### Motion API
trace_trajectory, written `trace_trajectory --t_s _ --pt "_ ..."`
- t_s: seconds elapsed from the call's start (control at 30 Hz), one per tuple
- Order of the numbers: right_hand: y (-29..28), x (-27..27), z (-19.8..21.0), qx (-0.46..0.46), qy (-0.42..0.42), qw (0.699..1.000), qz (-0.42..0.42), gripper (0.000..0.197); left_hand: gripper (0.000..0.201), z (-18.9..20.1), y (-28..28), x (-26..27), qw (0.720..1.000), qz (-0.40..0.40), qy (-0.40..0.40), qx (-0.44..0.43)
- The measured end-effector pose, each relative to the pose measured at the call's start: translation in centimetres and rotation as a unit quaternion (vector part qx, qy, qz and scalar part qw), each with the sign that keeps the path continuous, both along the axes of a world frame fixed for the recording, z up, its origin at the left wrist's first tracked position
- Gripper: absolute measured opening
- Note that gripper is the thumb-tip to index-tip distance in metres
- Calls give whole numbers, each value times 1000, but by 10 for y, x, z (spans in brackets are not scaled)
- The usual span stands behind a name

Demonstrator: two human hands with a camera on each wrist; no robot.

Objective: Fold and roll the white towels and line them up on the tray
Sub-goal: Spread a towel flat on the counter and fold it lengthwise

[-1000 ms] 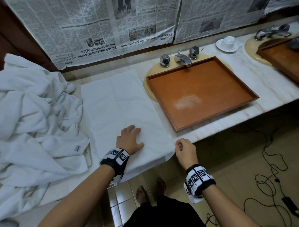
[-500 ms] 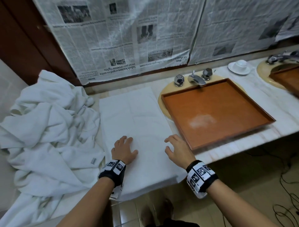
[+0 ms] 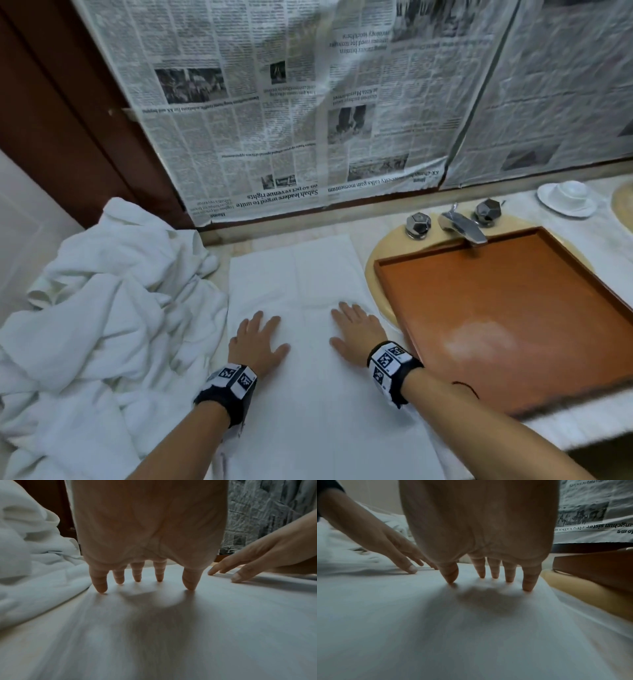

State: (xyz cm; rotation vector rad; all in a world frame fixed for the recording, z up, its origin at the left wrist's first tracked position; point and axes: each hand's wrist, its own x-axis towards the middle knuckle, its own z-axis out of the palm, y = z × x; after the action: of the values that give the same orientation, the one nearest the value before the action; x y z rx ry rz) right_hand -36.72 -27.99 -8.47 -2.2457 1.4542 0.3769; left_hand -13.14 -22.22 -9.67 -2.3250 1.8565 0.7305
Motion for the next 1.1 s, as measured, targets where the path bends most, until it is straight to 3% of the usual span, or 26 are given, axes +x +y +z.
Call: trace_trajectory --t_s 0.1,0.23,0.4,0.6,0.67,0.83,1.0,1.1 --pt "-44 15 -3 -16 -2 1000 -9 67 81 -3 -32 7 1000 -2 -18 -2" --pt "-78 48 -11 -14 -23 998 50 66 95 -11 -68 4 998 -30 -49 -18" --pt "-110 75 -24 -17 -34 995 88 62 65 -17 -106 4 999 -15 -27 -20" --pt "-152 44 -34 -31 -14 999 -20 63 59 -31 -121 42 998 34 -51 -32" --pt "-152 46 -33 -42 -29 998 -39 64 60 -31 -124 42 996 57 -48 -41" --pt "-137 80 -36 -46 -65 994 73 60 59 -37 -135 14 997 -12 -14 -70" --pt "-171 61 -29 -19 -12 999 -28 62 58 -33 -148 58 994 104 -28 -27" --pt "-145 53 -22 -23 -42 999 -21 65 68 -20 -131 59 994 98 -29 -48"
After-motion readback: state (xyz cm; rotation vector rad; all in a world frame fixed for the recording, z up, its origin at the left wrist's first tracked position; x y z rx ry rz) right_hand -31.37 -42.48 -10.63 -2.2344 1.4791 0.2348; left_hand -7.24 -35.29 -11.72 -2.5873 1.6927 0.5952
